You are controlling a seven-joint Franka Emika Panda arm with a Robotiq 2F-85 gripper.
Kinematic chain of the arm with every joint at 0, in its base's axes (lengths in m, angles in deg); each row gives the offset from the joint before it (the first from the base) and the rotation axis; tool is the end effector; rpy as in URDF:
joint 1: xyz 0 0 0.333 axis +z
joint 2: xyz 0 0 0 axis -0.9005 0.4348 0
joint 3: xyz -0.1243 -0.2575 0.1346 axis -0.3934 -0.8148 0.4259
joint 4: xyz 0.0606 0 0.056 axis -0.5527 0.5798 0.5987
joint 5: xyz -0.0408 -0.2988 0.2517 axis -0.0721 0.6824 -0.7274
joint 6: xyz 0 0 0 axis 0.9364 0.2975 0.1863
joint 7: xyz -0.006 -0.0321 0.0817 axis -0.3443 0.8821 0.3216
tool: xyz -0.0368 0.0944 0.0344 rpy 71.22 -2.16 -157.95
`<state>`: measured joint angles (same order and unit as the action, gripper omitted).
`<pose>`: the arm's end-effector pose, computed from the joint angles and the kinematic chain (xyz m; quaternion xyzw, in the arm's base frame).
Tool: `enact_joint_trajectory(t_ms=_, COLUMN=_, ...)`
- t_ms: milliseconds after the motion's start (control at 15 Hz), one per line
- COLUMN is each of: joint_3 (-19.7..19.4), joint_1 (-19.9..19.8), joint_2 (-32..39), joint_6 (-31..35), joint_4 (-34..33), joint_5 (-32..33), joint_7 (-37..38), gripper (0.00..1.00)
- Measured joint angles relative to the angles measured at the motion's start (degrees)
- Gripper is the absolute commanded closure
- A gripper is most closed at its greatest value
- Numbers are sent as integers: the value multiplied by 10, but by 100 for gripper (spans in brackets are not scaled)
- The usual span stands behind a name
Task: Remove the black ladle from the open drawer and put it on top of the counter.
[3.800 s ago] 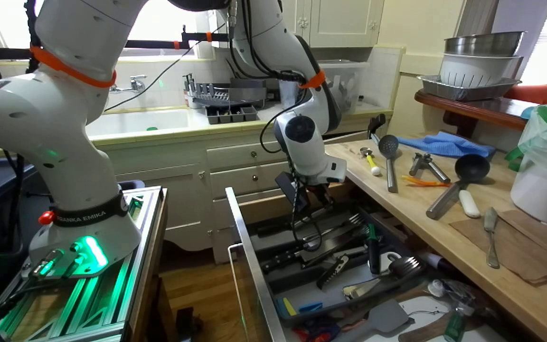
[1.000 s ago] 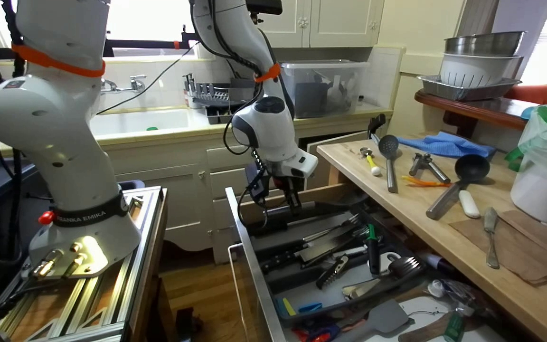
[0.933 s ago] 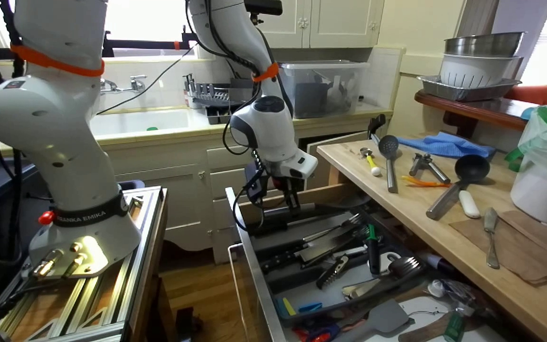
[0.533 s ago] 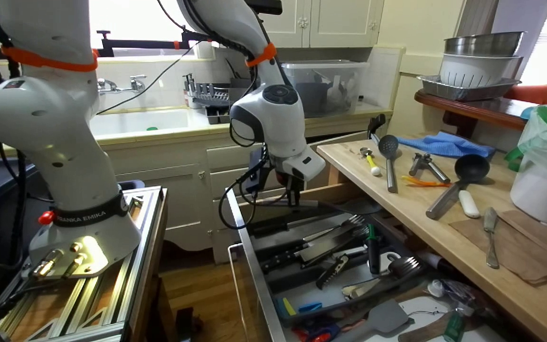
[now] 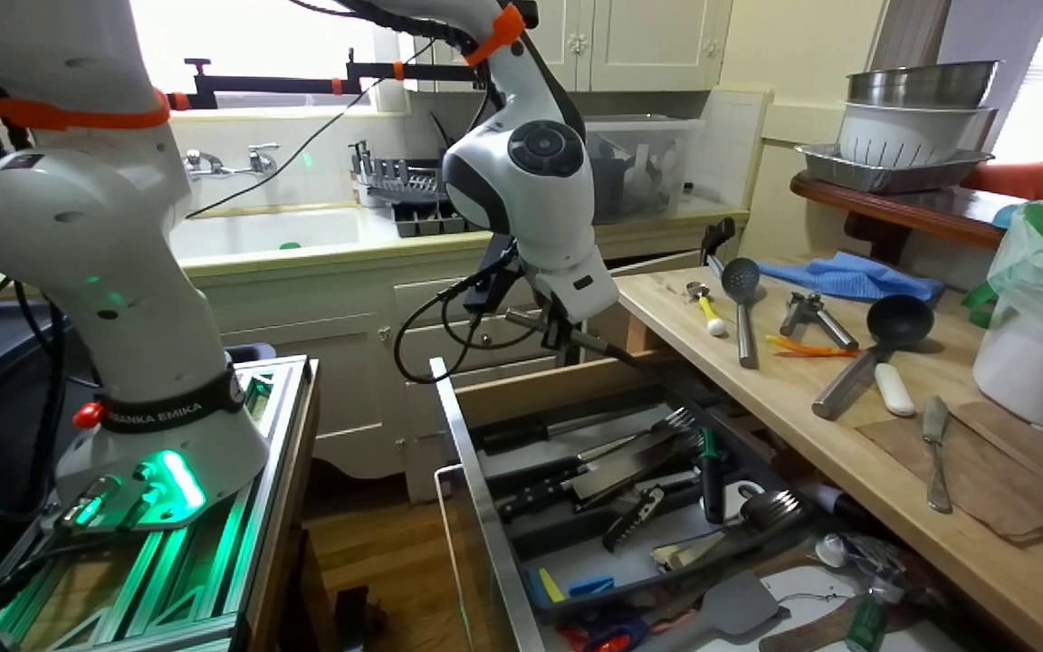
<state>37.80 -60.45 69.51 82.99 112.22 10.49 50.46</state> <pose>0.4475 -0.0196 0.2357 -0.9241 0.2700 -0.0600 0.2637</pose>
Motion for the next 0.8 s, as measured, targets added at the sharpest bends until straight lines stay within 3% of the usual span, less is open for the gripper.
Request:
enact_joint_trajectory(t_ms=467, joint_3=0, joint_1=-40, joint_2=-2, joint_6=-117, joint_4=14, joint_5=-101, joint_7=28, gripper=94)
enact_joint_trajectory(t_ms=667, joint_3=1, joint_1=-49, joint_2=-20, joint_6=-105, joint_4=34, joint_5=-133, joint_7=75, gripper=94)
enact_joint_trajectory(t_ms=800, joint_3=10, joint_1=-45, joint_2=-46, joint_6=-41, joint_4=52, joint_5=-150, joint_7=100, gripper=94)
